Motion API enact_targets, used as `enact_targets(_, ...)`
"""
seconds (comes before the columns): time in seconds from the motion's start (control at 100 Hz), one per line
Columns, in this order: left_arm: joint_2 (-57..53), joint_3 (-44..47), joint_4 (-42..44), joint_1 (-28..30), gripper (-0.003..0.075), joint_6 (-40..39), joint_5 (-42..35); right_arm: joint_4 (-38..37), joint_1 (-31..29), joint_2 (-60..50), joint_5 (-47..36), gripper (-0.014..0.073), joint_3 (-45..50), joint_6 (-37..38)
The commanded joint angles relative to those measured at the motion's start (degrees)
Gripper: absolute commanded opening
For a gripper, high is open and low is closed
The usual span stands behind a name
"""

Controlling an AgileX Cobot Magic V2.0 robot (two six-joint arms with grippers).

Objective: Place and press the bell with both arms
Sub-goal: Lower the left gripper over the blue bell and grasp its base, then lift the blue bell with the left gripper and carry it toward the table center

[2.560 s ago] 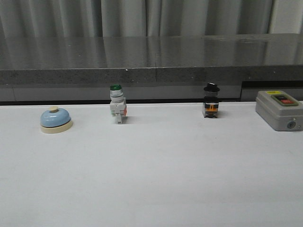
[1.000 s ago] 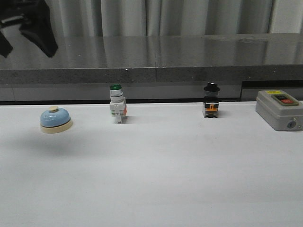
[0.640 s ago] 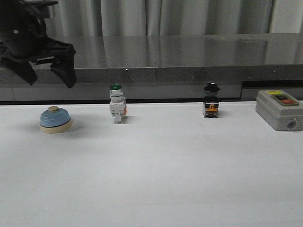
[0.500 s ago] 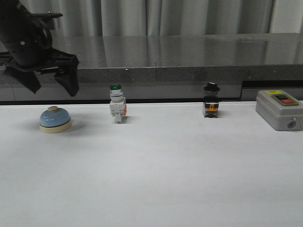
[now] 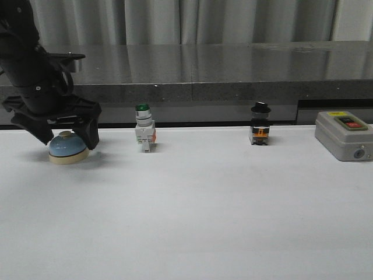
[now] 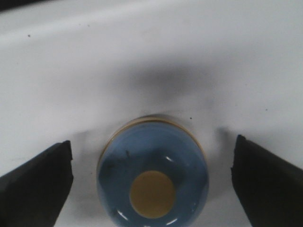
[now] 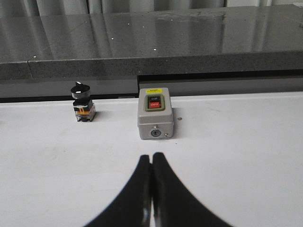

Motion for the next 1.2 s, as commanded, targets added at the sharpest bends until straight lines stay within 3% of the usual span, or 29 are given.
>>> enact_targets(0.0,-1.9,-1.8,-0.1,-0.2,0.0651,-0.1,-1.1,-0.6,-0.4,-1.0,-5.0,-0.006,-0.8,-0.1)
enact_targets(0.2,-0.6,-1.8,-0.1,-0.2,0.0646,-0.1,0.5,-0.6,-0.4,-1.0,-5.0,-0.006,-0.8,-0.1)
enact_targets(0.28,-0.6,-1.8,-0.1,-0.2,0.061,-0.1,0.6,-0.6,-0.4,-1.0,-5.0,-0.006,-0.8,-0.1)
enact_targets(0.35,-0.6,-1.8,-0.3,-0.2,0.054,-0.2,0.8,-0.6,-0.4,-1.0,-5.0,-0.006,-0.8,-0.1)
enact_targets(0.53,-0.7,-1.8,-0.3,-0.2,0.0233,-0.4,1.4,-0.6,-0.4,-1.0,-5.0,-0.006,-0.8,-0.1)
enact_targets(0.64,-1.2,-1.8,-0.3,-0.2,0.0143,-0.4,2.2,-0.6,-0.4,-1.0,-5.0,-0.006,-0.8,-0.1)
enact_targets(0.97,-11.9,-1.8,-1.9,-0.6,0.0134,-0.4,6.0,-0.6,-0.4,-1.0,-5.0,-0.006,-0.8,-0.1)
enact_targets(1.19,-19.1,-1.8,-2.2,-5.9,0.0134,0.7,8.6,-0.6,-0.4,-1.0,-5.0,-0.006,-0.8,-0.1)
